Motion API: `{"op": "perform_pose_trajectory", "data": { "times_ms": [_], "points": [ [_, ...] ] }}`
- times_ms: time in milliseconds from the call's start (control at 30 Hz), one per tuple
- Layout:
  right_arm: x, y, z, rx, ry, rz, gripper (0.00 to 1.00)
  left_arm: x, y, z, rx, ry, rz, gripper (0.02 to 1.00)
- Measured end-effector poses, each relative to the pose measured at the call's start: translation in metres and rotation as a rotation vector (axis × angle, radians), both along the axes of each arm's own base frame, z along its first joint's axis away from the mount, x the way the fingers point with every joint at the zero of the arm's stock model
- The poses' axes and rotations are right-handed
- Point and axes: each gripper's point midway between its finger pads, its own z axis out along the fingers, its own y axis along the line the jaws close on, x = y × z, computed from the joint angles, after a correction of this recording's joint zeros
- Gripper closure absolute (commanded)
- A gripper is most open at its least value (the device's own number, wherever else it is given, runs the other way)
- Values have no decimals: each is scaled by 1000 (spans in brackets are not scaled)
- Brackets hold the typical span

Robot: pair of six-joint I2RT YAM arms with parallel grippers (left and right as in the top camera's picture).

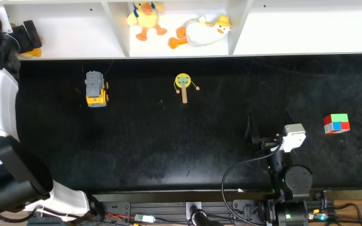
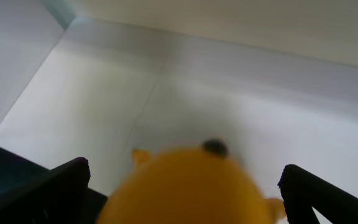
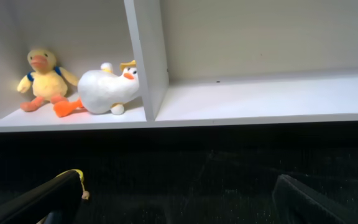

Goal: Store Toys

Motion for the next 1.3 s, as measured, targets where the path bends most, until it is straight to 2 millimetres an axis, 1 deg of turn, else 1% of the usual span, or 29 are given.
{"op": "perform_pose_trajectory", "data": {
  "times_ms": [100,167,267,367,433,467,533,600,733,833,967,1100,1200,1300],
  "points": [
    [0,0,0,0,0,0,5,-6,-2,-5,-10,33,3,20],
    [0,0,0,0,0,0,5,-11,-2,-1,-9,39,11,20],
    [0,0,0,0,0,0,7,-24,0,12,-6,38,25,20],
    [0,0,0,0,0,0,5,-41,2,30,-1,34,44,20],
    [0,0,0,0,0,0,7,-48,2,43,10,15,53,20],
    [0,0,0,0,0,0,5,-52,2,47,14,6,55,20],
    [0,0,0,0,0,0,5,-61,-3,49,16,4,56,20],
    [0,0,0,0,0,0,7,-74,-9,44,11,11,54,20],
    [0,0,0,0,0,0,5,-103,-26,26,-9,38,40,20],
    [0,0,0,0,0,0,5,-125,-42,12,-24,57,27,20],
    [0,0,0,0,0,0,7,-149,-71,-8,-61,85,-6,23],
    [0,0,0,0,0,0,7,-158,-110,-26,-79,110,-95,20],
    [0,0,0,0,0,0,7,-156,-139,-39,-82,142,-169,20],
    [0,0,0,0,0,0,5,-147,-159,-49,-82,162,-211,20]
  ]
}}
